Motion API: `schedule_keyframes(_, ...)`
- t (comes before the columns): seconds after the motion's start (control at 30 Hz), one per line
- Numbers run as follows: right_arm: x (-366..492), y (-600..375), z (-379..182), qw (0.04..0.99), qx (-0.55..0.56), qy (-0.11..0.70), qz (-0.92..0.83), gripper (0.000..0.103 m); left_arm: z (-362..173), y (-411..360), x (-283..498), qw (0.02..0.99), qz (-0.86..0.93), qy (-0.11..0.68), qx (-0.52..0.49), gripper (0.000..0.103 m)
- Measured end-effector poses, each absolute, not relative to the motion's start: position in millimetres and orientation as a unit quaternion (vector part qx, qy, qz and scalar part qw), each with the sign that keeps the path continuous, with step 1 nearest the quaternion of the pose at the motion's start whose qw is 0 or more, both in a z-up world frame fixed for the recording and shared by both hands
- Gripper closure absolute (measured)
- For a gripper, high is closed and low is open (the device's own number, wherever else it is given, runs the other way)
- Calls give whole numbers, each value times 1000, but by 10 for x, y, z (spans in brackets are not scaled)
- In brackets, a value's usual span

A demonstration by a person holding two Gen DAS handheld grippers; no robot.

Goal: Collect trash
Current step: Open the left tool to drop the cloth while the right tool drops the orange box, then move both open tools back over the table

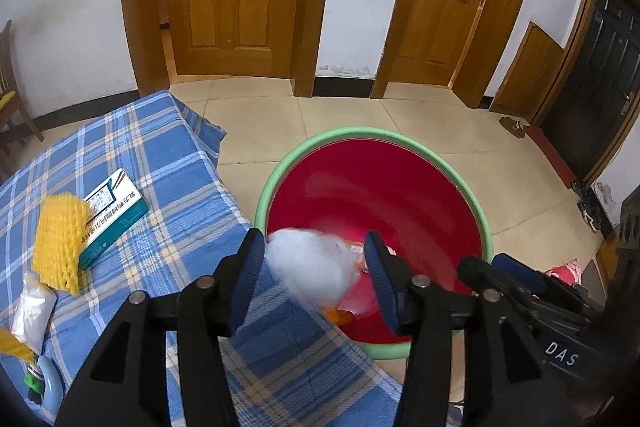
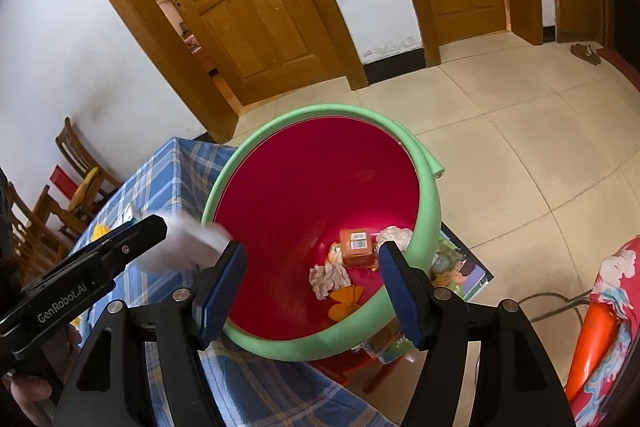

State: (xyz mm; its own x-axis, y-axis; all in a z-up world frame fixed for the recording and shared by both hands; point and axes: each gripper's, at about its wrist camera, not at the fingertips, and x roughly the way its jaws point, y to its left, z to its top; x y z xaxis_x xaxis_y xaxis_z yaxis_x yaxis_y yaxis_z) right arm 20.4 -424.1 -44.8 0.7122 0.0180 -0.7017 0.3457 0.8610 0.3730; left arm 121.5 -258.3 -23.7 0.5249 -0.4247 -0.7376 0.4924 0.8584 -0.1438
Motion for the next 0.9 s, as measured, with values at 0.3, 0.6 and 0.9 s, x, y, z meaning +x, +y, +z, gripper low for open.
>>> schedule_keyframes(0.3,140,-4207,-388,893,249,363,-89,33,-162,-2430,1181,876,-254,410,22,48)
schedule_keyframes(0.6,23,-4080,-270,898,251,352,-78,32,-56,-2132,1040,884,-234,404,5,48)
schedule_keyframes(0.9,-78,-3821,-131,905,243,346,-55,32,101,-1716,864,898,-204,389,-15,48)
